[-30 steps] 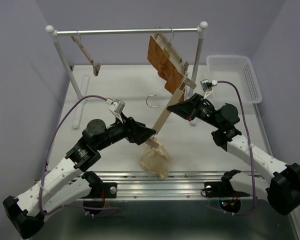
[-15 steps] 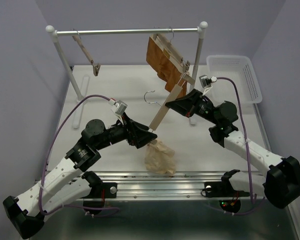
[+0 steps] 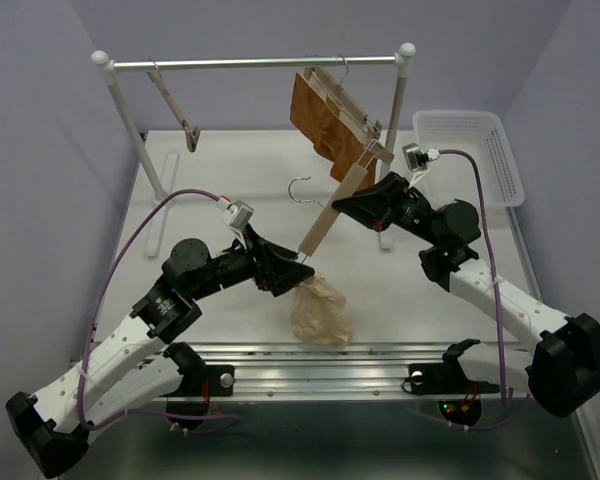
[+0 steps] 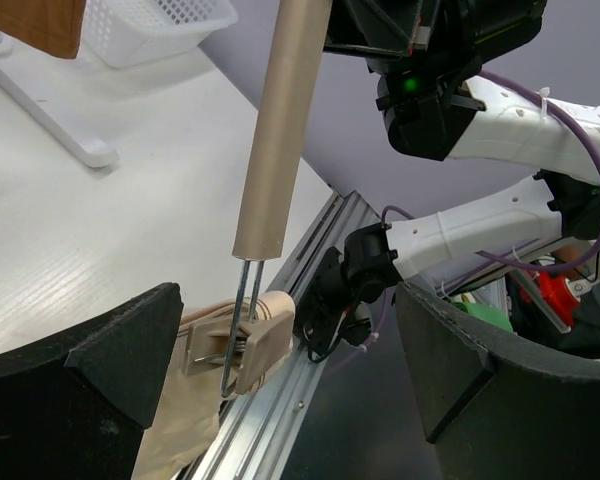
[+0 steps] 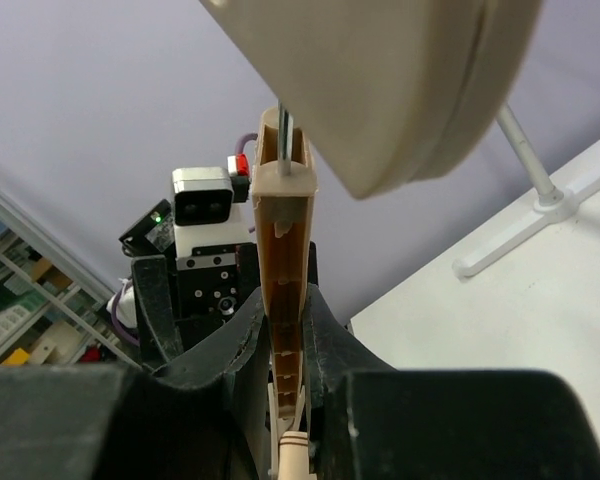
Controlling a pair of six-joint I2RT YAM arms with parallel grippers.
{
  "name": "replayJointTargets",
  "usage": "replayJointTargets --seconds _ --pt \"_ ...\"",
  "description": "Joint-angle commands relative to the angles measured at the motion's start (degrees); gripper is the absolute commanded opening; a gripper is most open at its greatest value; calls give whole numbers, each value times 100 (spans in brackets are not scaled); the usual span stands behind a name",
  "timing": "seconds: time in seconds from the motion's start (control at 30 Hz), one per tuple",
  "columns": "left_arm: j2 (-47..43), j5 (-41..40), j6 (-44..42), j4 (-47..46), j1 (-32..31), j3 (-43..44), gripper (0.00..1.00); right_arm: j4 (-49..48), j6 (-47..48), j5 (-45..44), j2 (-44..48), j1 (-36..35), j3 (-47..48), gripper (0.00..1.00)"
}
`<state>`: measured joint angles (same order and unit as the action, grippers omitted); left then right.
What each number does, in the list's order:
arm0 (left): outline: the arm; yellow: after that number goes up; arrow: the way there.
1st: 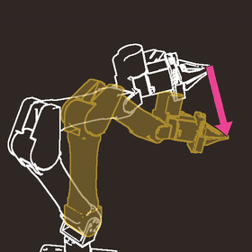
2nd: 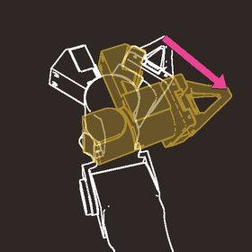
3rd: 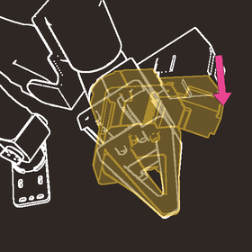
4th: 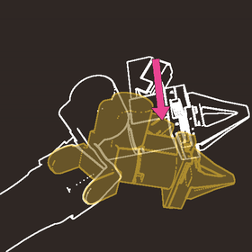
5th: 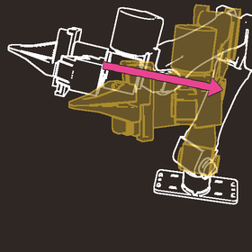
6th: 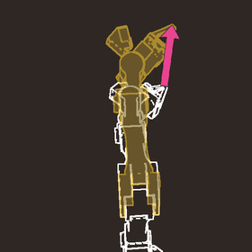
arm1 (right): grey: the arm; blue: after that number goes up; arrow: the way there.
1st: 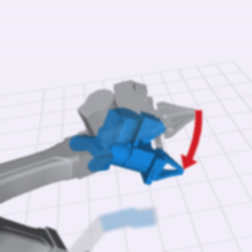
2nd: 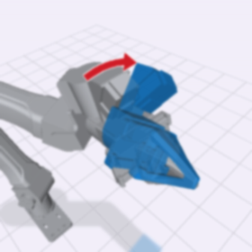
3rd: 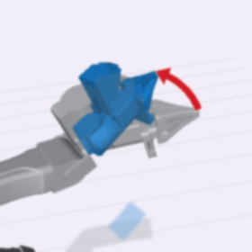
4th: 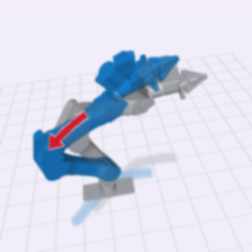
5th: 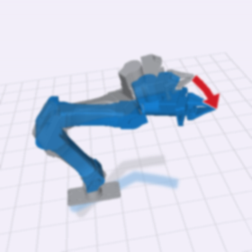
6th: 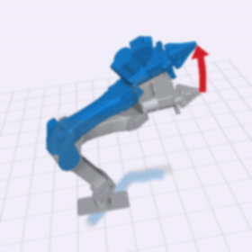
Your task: Remove the underwear clipped to the hanger
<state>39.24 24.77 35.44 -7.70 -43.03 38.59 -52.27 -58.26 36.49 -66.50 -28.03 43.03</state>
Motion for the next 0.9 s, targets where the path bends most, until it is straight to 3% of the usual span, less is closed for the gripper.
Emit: replayJointTargets --seconds 0.0,0.3,0.87 --pt "4 10 -46 -346 5 -9 99 -609 60 61 75 52 329 1" --pt "40 238 -125 -495 5 -27 98 -574 218 -54 -109 263 391 1" --pt "13 239 -195 -233 13 52 84 -495 201 -89 -662 369 584 1"
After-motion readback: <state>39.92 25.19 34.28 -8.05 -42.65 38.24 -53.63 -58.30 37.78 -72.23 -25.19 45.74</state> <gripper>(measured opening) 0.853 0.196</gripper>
